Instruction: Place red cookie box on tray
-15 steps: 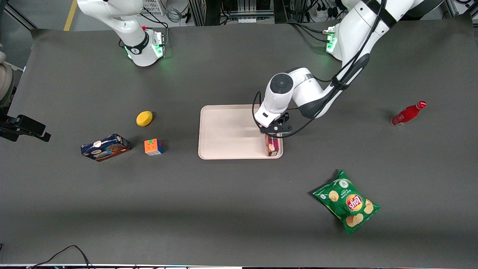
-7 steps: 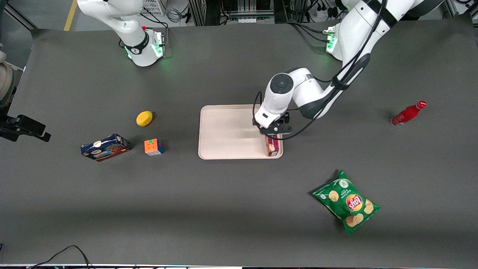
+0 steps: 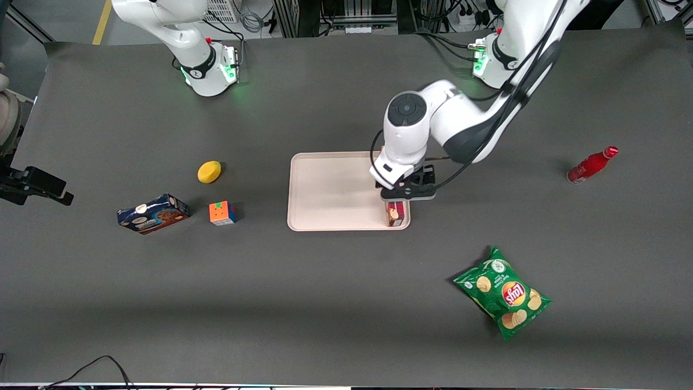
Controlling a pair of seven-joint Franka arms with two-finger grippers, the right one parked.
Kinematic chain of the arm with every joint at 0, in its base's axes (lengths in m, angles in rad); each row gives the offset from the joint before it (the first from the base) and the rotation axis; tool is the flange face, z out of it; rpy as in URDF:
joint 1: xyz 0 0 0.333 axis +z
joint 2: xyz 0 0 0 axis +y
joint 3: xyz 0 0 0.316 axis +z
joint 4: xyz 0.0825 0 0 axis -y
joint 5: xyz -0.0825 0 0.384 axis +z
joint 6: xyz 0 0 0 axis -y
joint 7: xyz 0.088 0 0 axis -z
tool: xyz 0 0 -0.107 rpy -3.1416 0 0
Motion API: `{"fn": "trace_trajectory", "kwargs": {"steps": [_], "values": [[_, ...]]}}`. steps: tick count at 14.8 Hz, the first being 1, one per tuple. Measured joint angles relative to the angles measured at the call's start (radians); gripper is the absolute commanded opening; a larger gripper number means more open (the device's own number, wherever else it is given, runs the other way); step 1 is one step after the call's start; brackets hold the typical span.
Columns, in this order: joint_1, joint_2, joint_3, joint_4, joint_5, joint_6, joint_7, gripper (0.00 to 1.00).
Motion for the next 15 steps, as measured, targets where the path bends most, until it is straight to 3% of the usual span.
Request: {"fn": "trace_trajectory", "kwargs": {"steps": [4,8,12,15], "values": [[0.005,-0.154,0.082,0.154,-0.173,-0.241,0.279,1.00],[0.006,-0.307,0.323,0.169,-0.318,-0.334,0.667,1.00],[0.009,-0.367,0.567,0.167,-0.374,-0.349,0.885,1.00],[0.007,-0.361,0.646,0.161,-0.388,-0.309,0.896,1.00]]}}
